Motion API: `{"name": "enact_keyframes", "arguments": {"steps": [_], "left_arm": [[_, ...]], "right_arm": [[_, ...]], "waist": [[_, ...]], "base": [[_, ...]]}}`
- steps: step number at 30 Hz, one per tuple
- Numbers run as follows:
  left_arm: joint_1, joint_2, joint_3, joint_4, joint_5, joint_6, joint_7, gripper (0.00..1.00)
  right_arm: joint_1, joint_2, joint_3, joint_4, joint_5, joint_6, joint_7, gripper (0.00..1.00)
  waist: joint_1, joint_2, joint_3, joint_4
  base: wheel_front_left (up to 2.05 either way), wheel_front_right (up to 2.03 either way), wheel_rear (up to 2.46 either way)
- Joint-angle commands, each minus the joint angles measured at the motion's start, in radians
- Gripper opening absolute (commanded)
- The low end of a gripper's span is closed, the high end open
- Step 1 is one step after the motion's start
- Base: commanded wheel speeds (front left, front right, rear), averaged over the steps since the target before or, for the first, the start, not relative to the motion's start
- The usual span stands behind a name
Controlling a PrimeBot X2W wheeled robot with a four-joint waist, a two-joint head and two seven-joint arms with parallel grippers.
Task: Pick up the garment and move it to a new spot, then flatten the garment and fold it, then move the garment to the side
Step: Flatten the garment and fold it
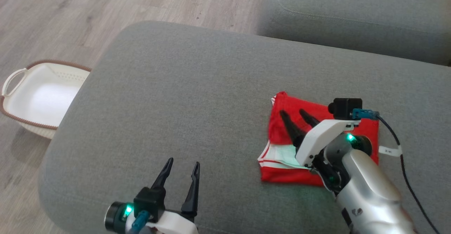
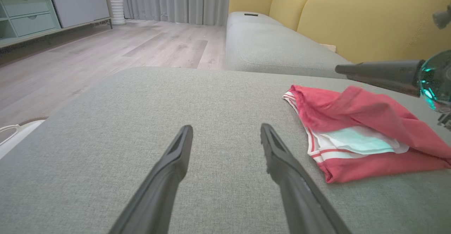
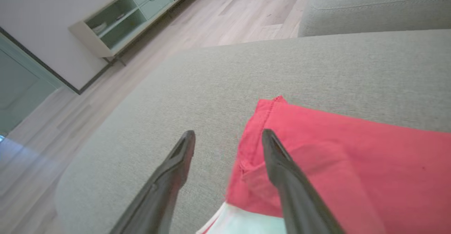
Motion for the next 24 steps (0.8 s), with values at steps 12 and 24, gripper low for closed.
{"name": "enact_keyframes", "arguments": {"steps": [12,24], "left_arm": [[-0.034,-0.008,0.039,-0.034,-0.005,0.007,-0.012,1.00],[0.005,-0.007,0.103,-0.055,-0.011,0.009,-0.012,1.00]], "right_arm": [[0.008,-0.044,-0.083,-0.123,0.027,0.007,-0.055,1.00],[0.214,-0.136,-0.176,-0.275,0.001,0.007,-0.122,1.00]], "waist": [[0.0000,0.0000,-0.027,-0.045],[0.0000,0.0000,-0.050,-0.090]], "base": [[0.00,0.00,0.00],[0.00,0.00,0.00]]}}
